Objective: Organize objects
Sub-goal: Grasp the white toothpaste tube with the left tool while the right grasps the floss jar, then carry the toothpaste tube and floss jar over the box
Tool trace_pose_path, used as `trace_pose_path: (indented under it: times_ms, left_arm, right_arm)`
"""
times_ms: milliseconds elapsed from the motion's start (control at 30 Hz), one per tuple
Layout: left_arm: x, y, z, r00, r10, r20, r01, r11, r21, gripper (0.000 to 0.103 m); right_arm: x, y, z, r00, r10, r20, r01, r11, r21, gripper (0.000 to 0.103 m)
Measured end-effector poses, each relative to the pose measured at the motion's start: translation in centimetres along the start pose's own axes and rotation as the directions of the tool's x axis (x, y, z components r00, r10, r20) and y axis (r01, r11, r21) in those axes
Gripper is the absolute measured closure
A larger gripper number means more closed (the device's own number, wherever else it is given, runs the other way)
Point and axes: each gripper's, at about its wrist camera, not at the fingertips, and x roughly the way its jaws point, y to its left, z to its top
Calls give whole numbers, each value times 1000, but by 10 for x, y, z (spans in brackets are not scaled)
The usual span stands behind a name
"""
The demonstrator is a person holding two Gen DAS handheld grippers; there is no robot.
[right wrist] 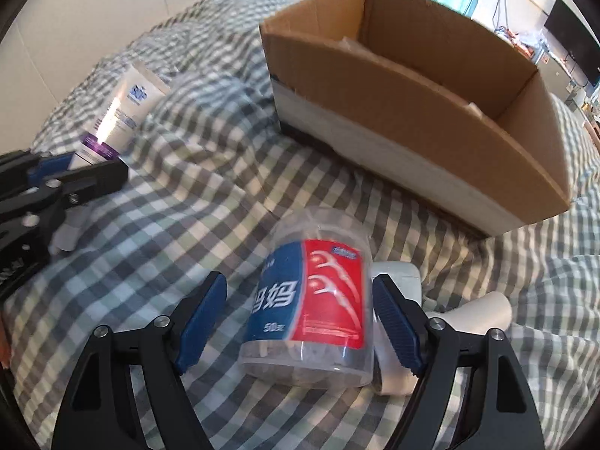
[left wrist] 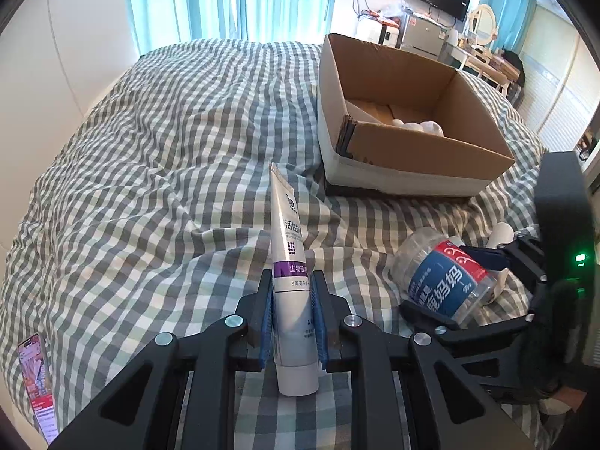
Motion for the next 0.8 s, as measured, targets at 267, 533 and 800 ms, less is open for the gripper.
trace_pose_path:
  times_ms: [267, 533, 800]
  left_arm:
    - [-6, -6, -2, 1000, -3, 12, 3, 1000, 24, 84]
    - [-23, -10, -5, 999, -4, 40, 2, 999, 40, 84]
    - [-48, -12, -7, 996, -3, 84, -2, 999, 50, 84]
  right_arm:
    - [-8, -8, -6, 999, 2, 32, -2, 1000, 22, 41]
    - [-35, 4, -14, 995, -38, 97, 42, 998, -42, 41]
    - [-65, 10, -22, 986, -78, 150, 88, 994, -65, 41]
